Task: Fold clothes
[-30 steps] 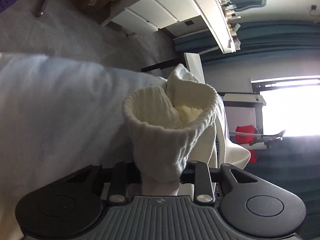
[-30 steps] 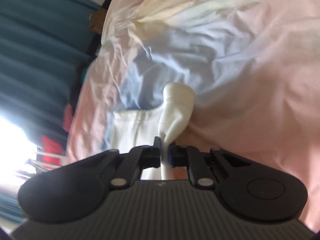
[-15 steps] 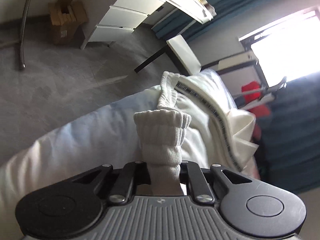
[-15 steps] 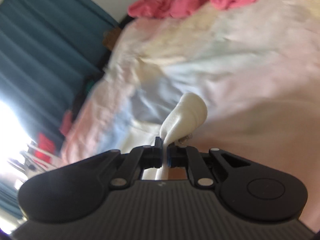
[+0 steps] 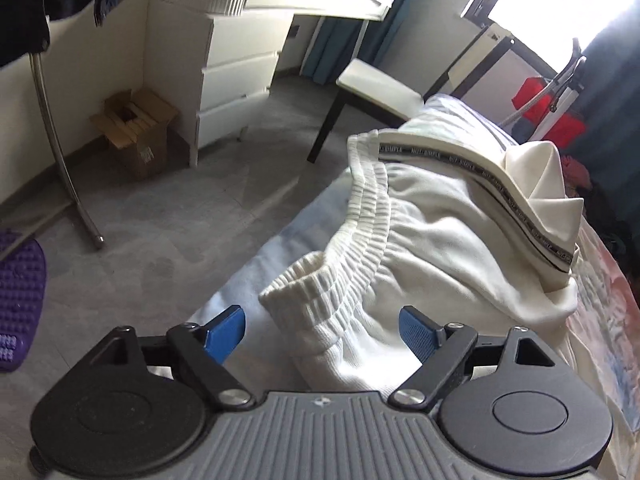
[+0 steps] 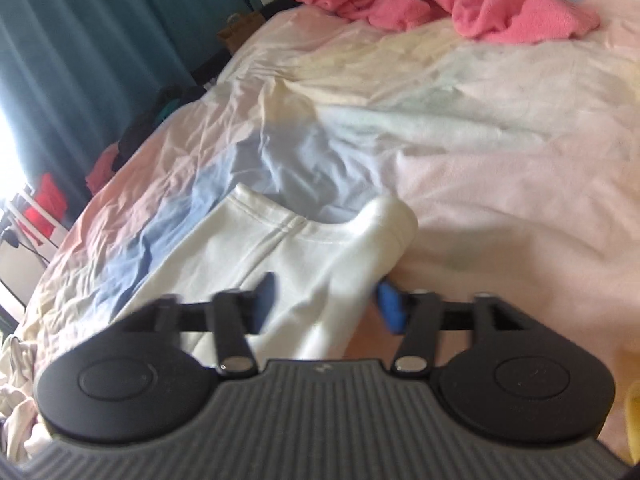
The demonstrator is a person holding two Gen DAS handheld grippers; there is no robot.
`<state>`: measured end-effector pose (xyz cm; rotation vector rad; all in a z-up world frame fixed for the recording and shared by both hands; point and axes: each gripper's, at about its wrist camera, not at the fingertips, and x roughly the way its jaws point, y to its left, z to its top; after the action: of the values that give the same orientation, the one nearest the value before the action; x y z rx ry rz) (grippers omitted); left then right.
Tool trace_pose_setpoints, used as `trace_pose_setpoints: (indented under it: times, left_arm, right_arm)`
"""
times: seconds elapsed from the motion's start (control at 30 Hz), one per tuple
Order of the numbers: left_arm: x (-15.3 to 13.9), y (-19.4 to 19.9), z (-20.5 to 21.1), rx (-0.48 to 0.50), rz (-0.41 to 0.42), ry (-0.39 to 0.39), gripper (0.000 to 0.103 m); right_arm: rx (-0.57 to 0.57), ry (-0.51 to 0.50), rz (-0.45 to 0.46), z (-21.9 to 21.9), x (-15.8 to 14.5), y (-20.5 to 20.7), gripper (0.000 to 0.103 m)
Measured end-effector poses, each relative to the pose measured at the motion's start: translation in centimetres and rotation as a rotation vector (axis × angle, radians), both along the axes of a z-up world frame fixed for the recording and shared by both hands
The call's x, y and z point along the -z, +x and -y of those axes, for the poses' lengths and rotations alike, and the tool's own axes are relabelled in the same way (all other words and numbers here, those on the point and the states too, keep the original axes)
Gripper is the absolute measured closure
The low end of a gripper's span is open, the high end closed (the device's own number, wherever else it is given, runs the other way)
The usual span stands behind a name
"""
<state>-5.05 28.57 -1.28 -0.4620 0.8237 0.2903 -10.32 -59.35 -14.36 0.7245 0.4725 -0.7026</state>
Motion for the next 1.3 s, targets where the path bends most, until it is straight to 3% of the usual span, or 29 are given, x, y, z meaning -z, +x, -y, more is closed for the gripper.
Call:
trace_pose_setpoints:
  times: [0.2,0.33,0.47,0.63,0.87,1.07,1.3]
  left_arm:
    - [-4.8,-0.9,6.2,0.09,0.201,0.162,0.005]
    - [-6.6,-0.4,12.1,0.168,0.33,0.267,0.001]
    - [-7.3,1.0,17.6,0.253,0.378,0.283,0.001]
    - [-7.5,1.9,24.0,0.34,0.432,0.285,0.001]
    - [-4.9,1.8,28.9,0.391,0.488,0.374,0.001]
    - [-1.4,1.8,28.1,0.374,0.46,0.336,0.001]
    - [-0.1,1.8,28.5,0.395,0.444,0.388,0.001]
  right_arm:
    - [-0.107,-0.199,0.04,-4.3,-5.5,0.7,0.018]
    - [-0.263,-0.278,0.119,-9.0,-10.4,2.6,0.019]
    - [-0.456,-0.33,0.176,-14.8,-14.2,5.1,0.018]
    - [-0.645,-0.325,0.224,-22.6,-16.3,7.5,0.019]
    - [-0.864,-0.433,0.279,-31.5,-15.3,8.3,0.019]
    - [-0.867,-0.429,0.247,-32.6,-12.5,8.1,0.019]
    - [-0.844,-0.425,0.204,-32.6,-11.3,7.7,0.019]
